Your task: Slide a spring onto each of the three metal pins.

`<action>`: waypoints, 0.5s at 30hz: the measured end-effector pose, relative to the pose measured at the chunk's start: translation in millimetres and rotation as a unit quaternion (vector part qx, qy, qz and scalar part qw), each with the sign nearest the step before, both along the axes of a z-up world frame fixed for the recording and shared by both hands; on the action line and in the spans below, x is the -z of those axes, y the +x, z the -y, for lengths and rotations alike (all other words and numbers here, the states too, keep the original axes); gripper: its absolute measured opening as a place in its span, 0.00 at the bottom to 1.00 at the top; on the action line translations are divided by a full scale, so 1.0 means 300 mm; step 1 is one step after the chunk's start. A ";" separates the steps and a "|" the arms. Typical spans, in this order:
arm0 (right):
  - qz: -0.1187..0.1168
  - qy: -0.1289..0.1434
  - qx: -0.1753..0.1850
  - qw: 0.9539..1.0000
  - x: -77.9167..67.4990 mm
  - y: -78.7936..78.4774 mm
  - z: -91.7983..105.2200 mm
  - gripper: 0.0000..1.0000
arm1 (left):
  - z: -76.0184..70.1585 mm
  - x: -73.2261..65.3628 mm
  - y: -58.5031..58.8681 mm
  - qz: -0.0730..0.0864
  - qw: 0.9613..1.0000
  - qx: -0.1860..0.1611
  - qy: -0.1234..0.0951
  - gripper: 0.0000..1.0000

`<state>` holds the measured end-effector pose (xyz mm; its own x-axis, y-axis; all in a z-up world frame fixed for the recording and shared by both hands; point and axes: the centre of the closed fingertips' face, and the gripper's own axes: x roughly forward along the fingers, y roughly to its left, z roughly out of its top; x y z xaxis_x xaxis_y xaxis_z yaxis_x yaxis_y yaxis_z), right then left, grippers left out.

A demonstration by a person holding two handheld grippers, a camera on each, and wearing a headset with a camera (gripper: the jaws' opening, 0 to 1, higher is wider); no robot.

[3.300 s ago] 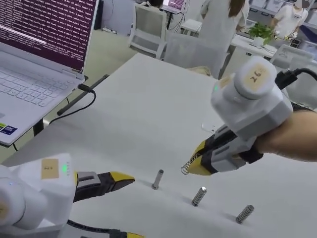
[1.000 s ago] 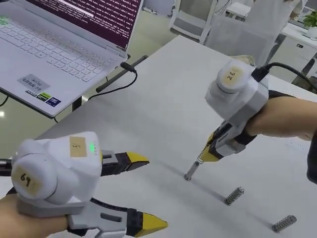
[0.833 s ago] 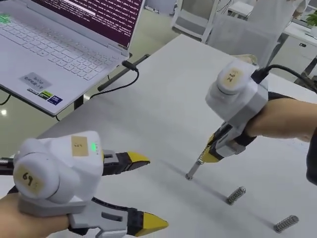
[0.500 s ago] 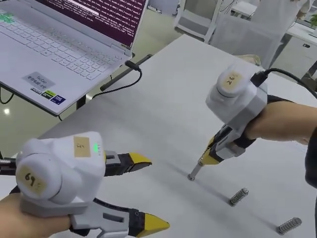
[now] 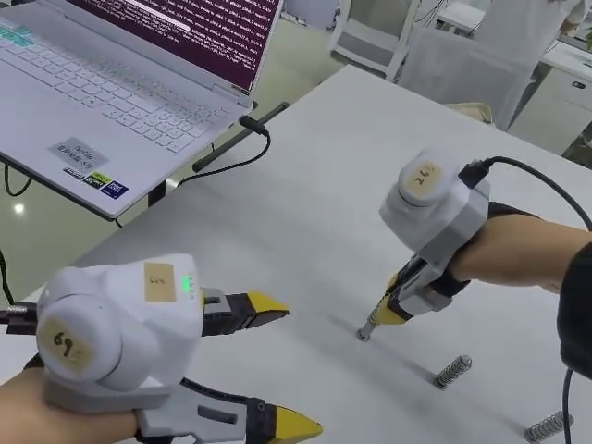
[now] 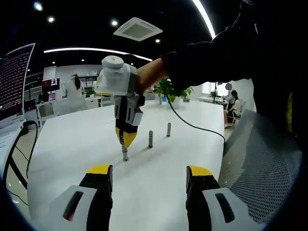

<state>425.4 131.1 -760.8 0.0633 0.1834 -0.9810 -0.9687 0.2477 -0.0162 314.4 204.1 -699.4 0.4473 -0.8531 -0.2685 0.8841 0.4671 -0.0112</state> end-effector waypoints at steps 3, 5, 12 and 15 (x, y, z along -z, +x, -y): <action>-0.003 -0.001 0.003 1.000 0.016 0.001 -0.002 0.08 | -0.004 0.000 0.002 -0.001 1.000 -0.002 -0.001 0.57; -0.004 -0.003 0.002 1.000 0.026 -0.002 -0.003 0.08 | -0.007 0.001 0.003 -0.002 1.000 -0.003 0.001 0.57; -0.011 -0.007 0.000 1.000 0.057 -0.012 -0.004 0.08 | -0.006 0.005 0.003 -0.003 1.000 -0.003 0.001 0.57; -0.014 -0.008 -0.001 1.000 0.067 -0.019 -0.006 0.08 | -0.004 0.006 0.002 -0.004 1.000 -0.003 0.000 0.57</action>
